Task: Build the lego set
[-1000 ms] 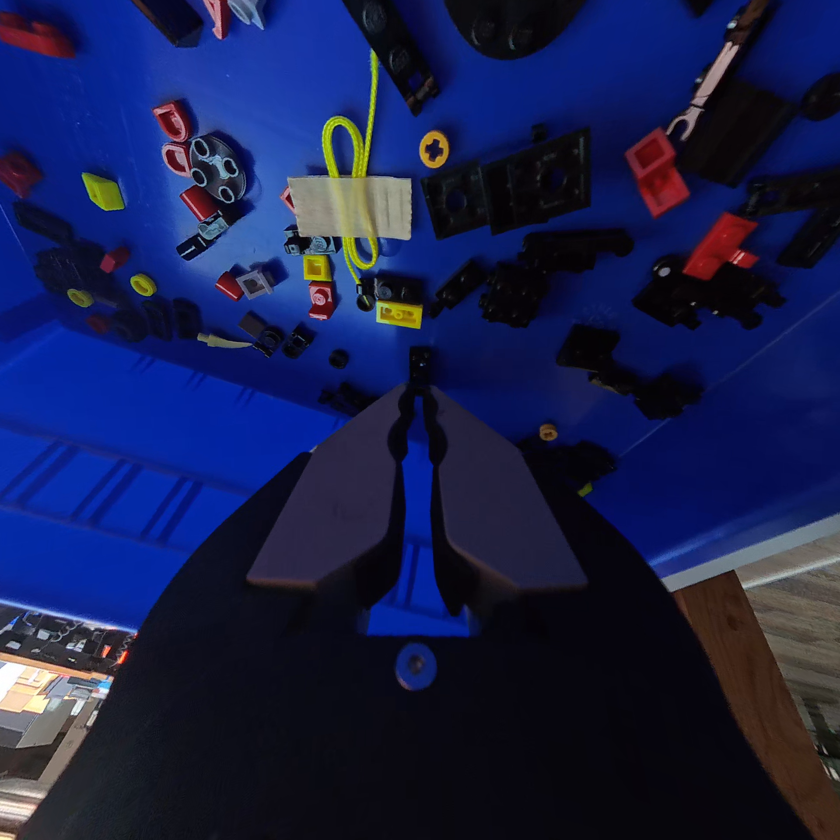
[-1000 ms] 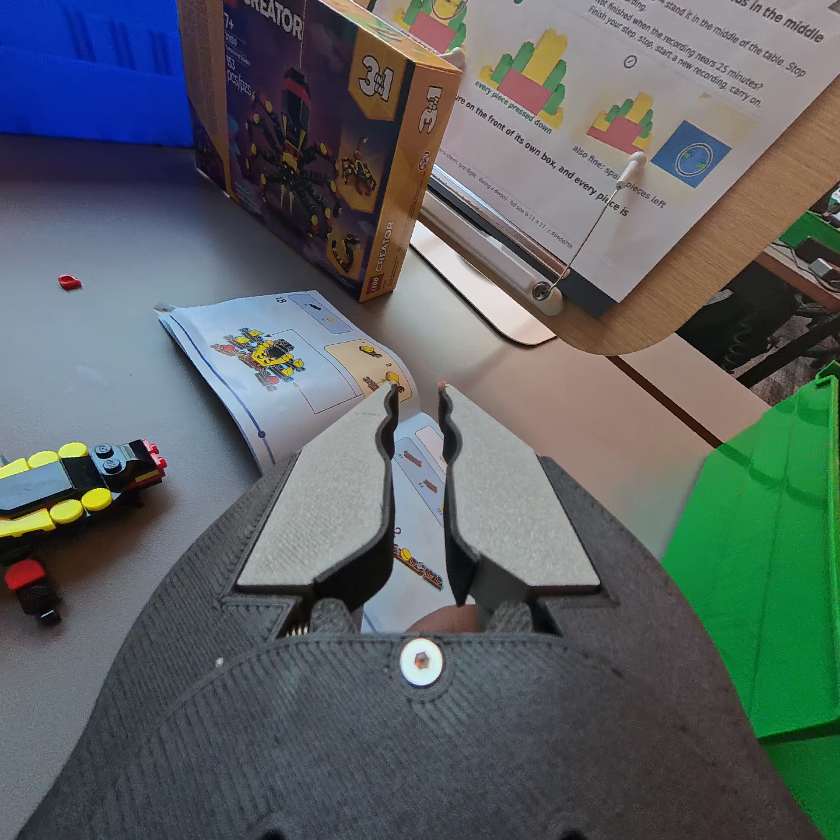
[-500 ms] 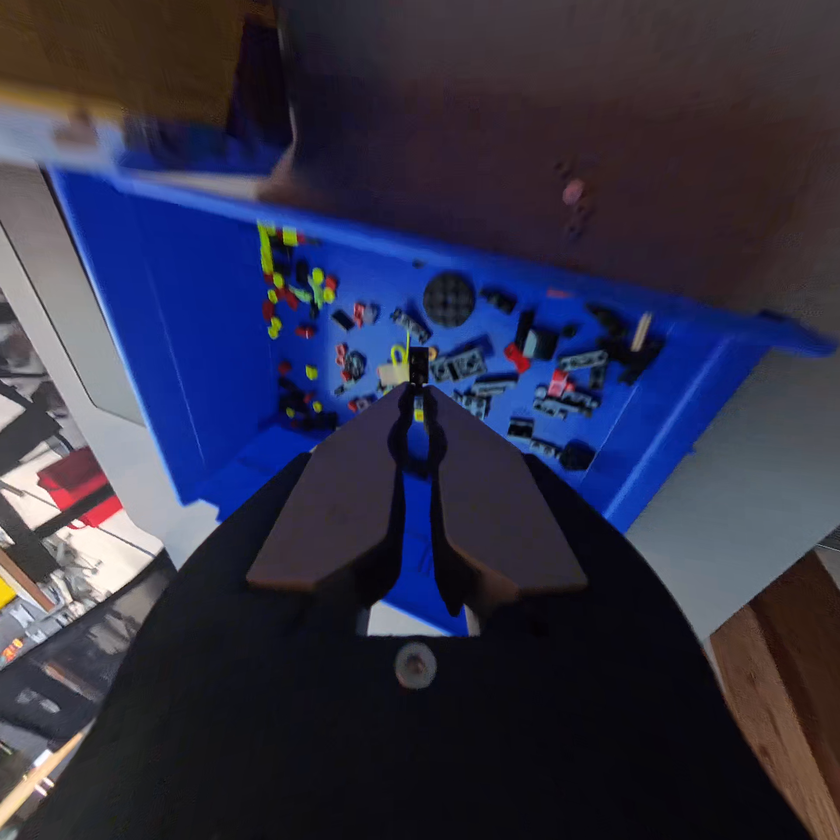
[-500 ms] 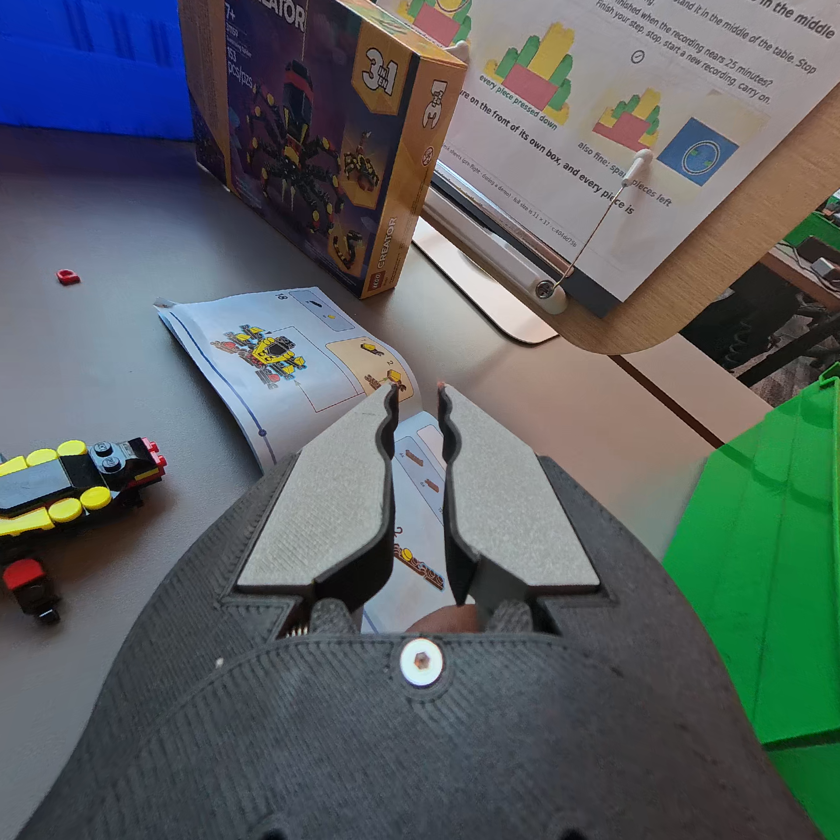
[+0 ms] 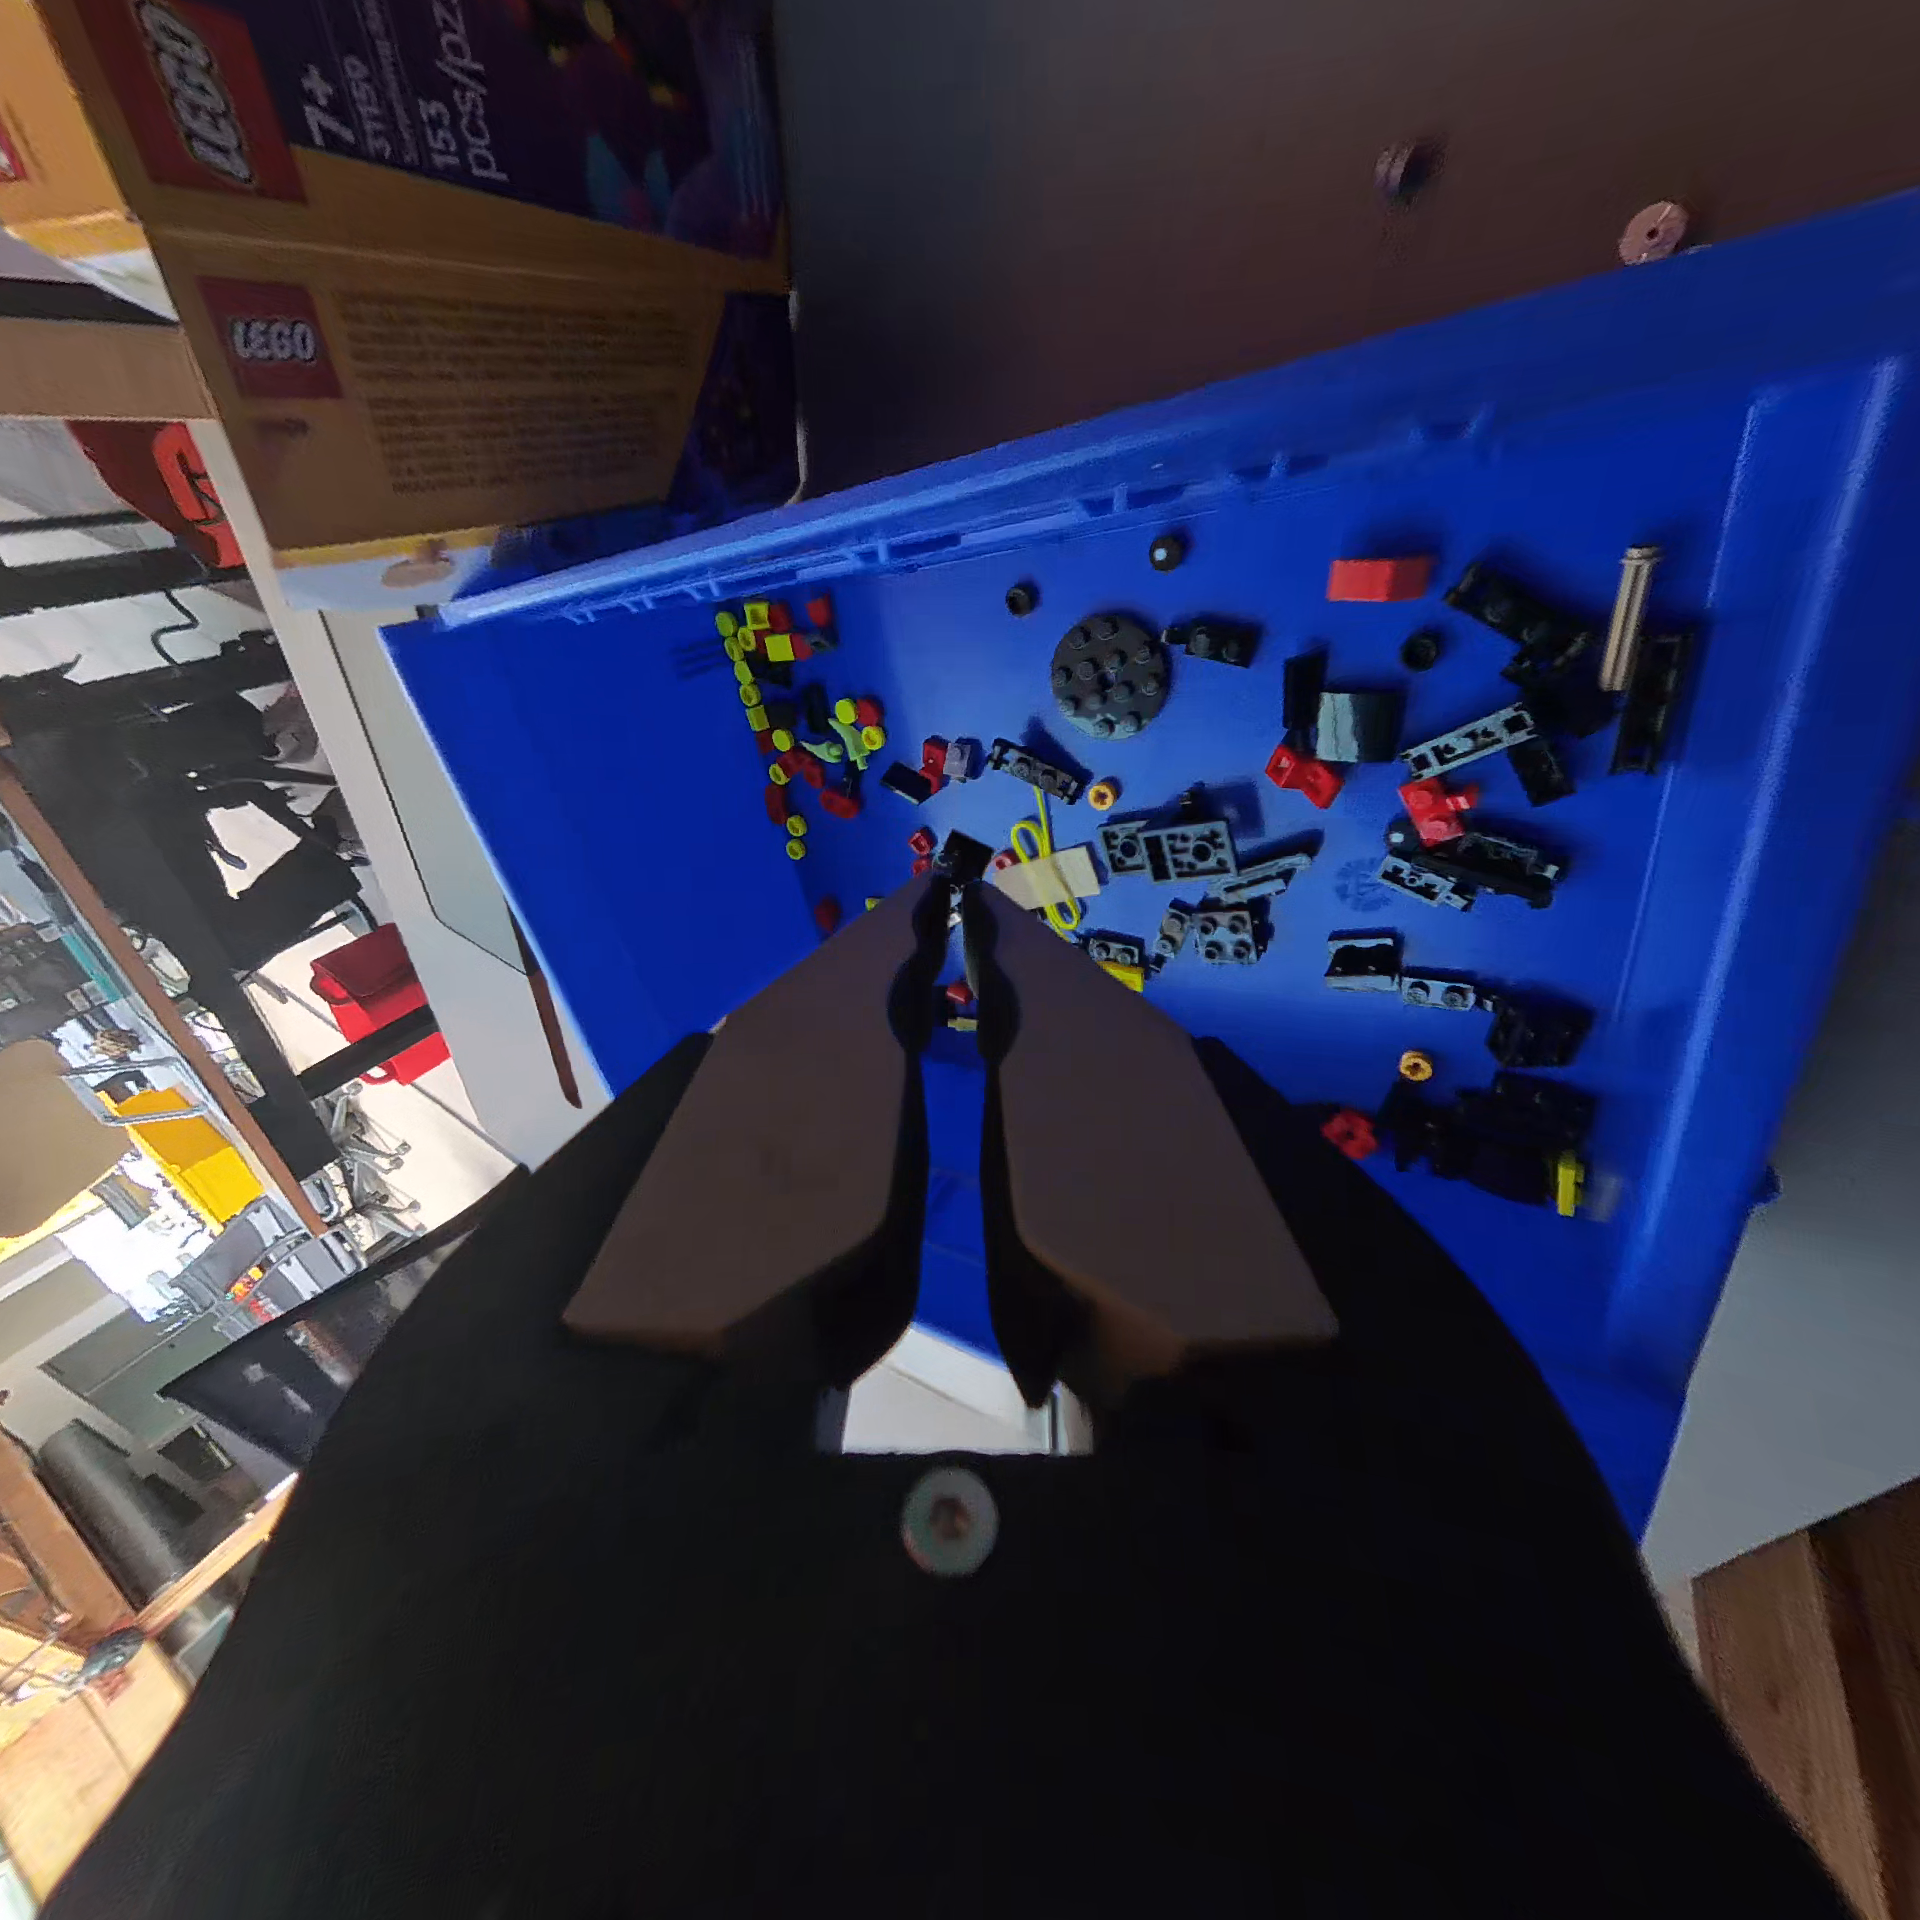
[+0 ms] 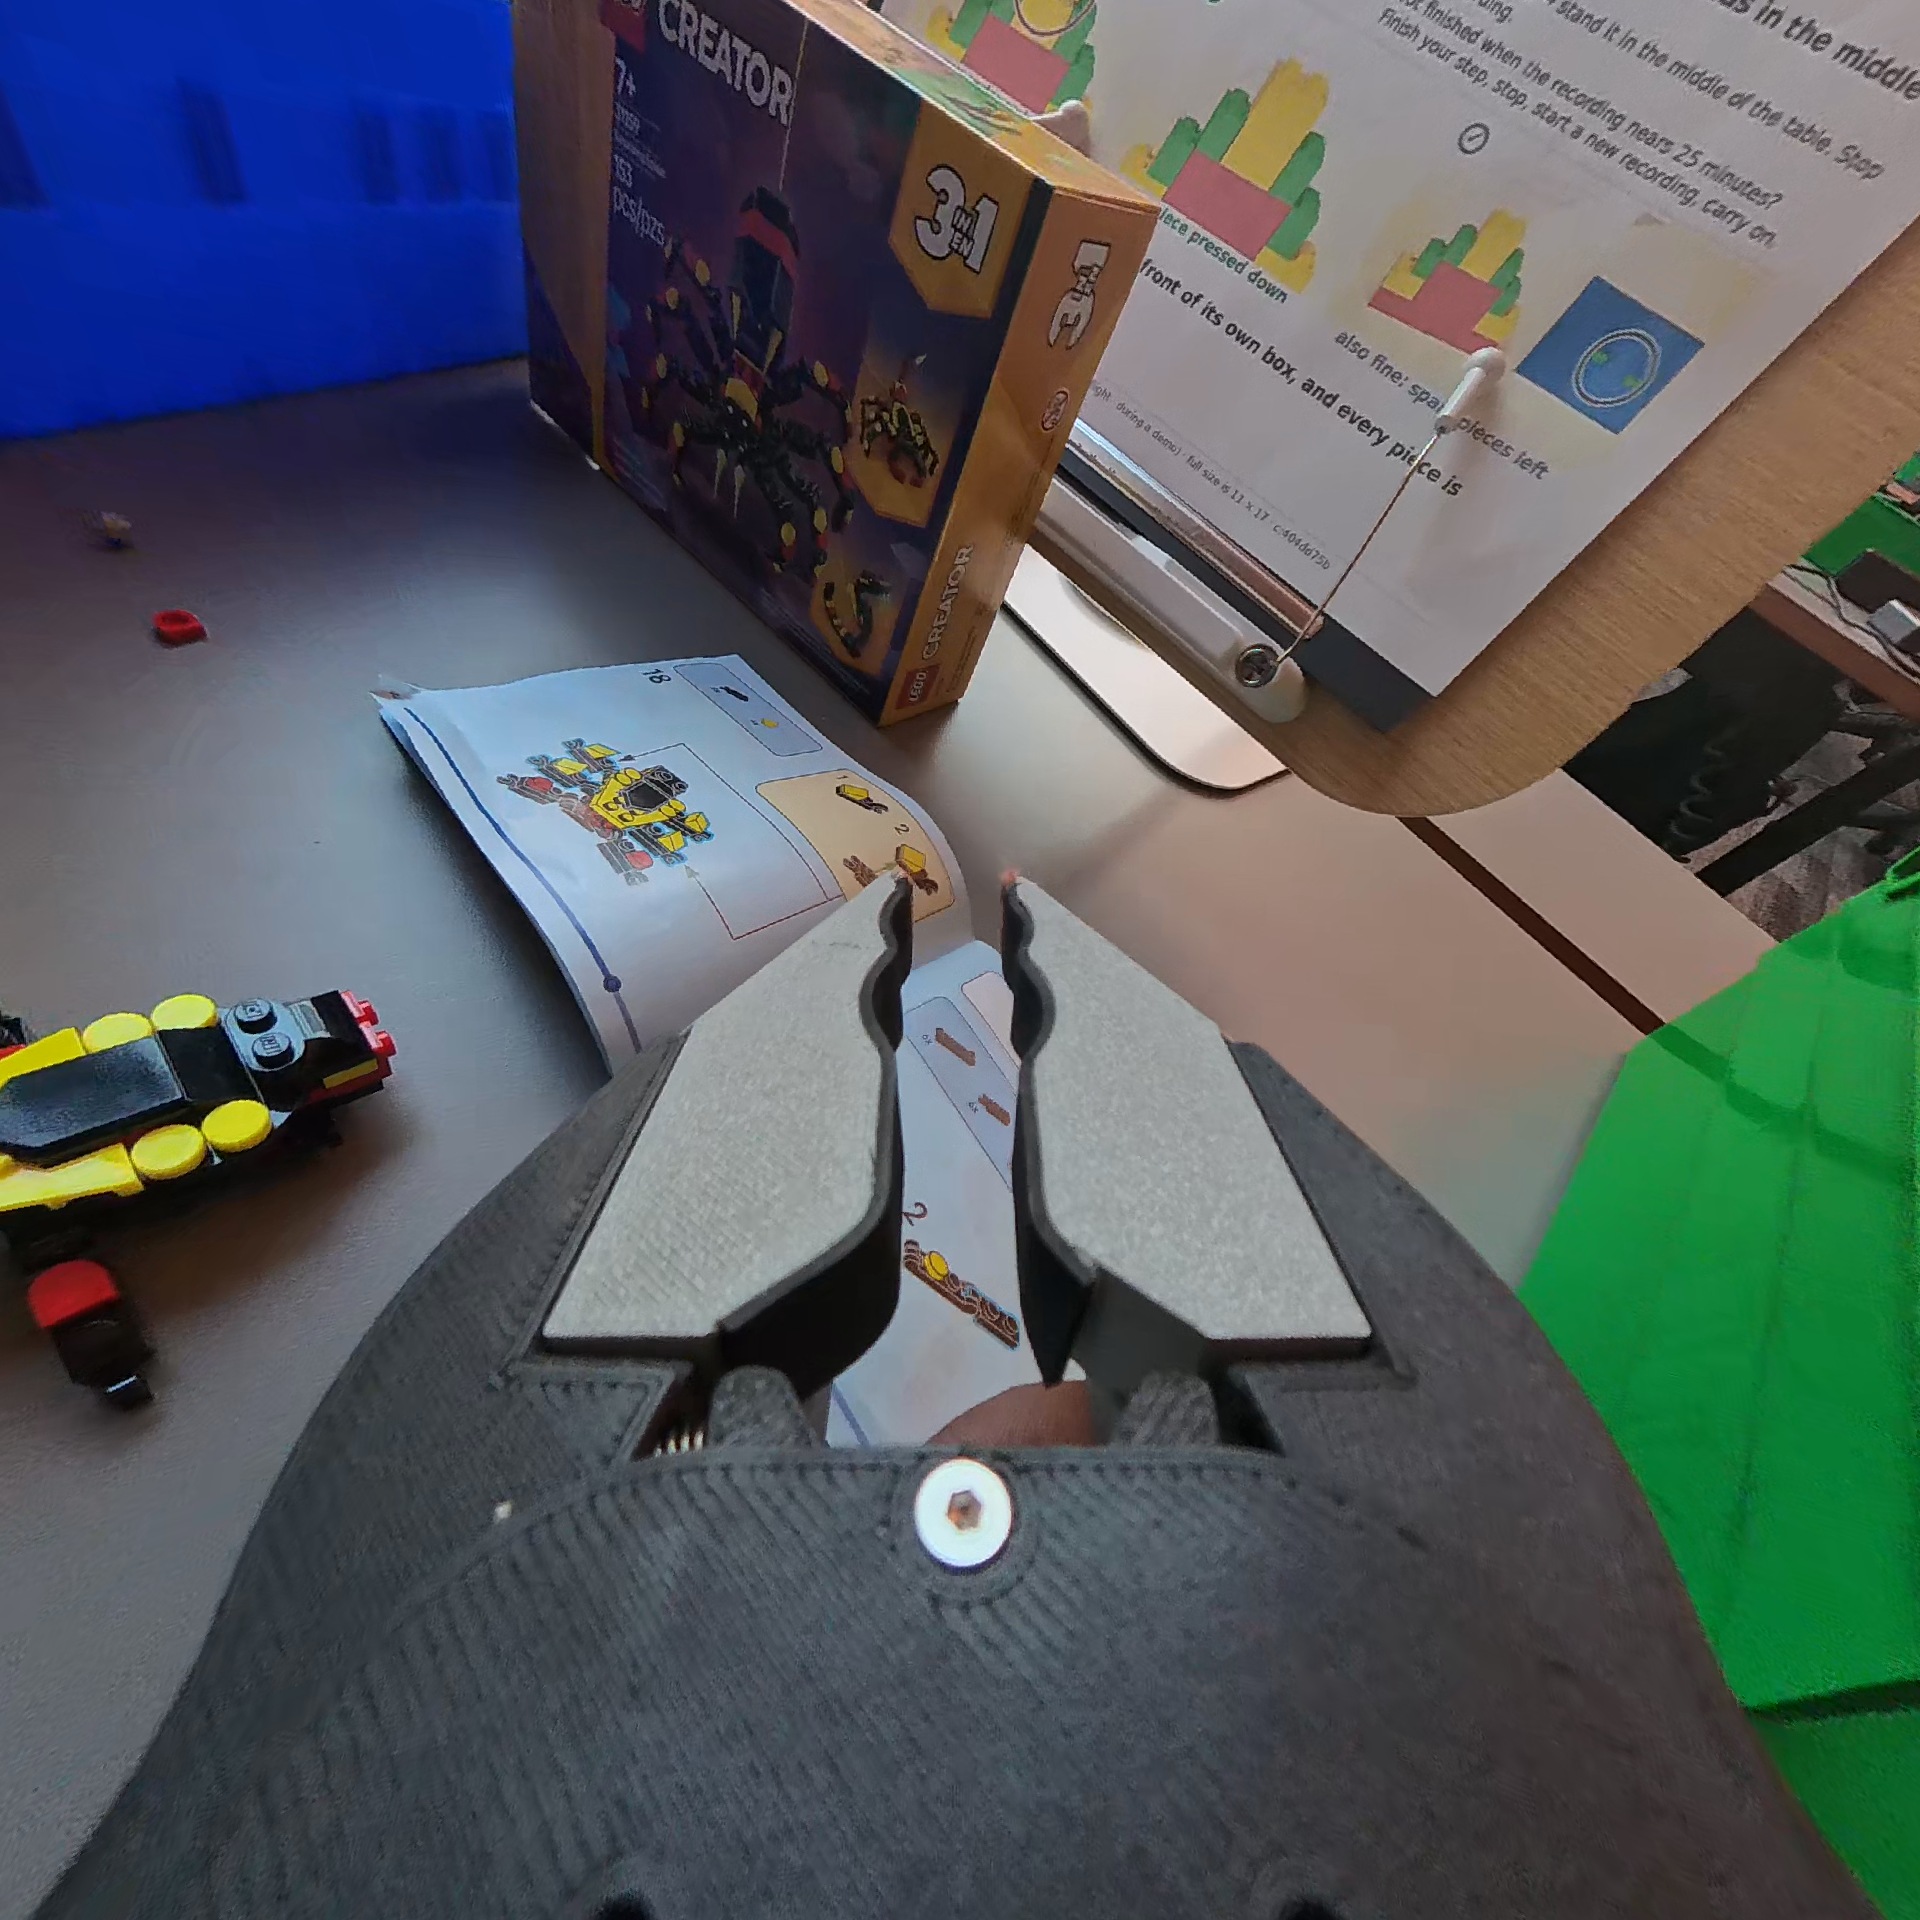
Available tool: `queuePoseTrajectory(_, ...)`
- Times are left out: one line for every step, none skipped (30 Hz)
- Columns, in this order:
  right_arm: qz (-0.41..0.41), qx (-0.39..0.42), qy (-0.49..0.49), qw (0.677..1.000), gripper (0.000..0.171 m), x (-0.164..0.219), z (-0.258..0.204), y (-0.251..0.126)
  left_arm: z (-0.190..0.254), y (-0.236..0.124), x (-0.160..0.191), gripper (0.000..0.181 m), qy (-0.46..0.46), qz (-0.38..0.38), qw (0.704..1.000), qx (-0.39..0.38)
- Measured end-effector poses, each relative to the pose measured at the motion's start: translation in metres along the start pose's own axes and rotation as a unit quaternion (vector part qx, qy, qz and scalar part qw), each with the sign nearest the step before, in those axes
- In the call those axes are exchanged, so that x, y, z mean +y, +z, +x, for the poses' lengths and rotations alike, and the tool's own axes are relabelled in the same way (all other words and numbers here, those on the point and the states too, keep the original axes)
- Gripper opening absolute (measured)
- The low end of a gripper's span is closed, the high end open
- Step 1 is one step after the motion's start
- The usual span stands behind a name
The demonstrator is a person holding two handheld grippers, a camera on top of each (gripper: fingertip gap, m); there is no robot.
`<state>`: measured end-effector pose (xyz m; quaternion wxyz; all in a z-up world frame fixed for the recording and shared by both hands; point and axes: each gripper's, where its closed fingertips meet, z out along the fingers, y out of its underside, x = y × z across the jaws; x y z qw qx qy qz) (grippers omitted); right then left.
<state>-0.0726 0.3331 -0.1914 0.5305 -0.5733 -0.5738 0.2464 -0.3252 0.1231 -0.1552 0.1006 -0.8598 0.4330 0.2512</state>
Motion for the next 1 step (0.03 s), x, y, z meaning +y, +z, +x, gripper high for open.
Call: queuePoseTrajectory(-0.001, -0.001, -0.001, 1.000, 0.013, 0.0002, -0.0005, 0.0005, -0.0026, -0.0028, 0.0018, 0.000, -0.008, 0.005, 1.000, -0.003)
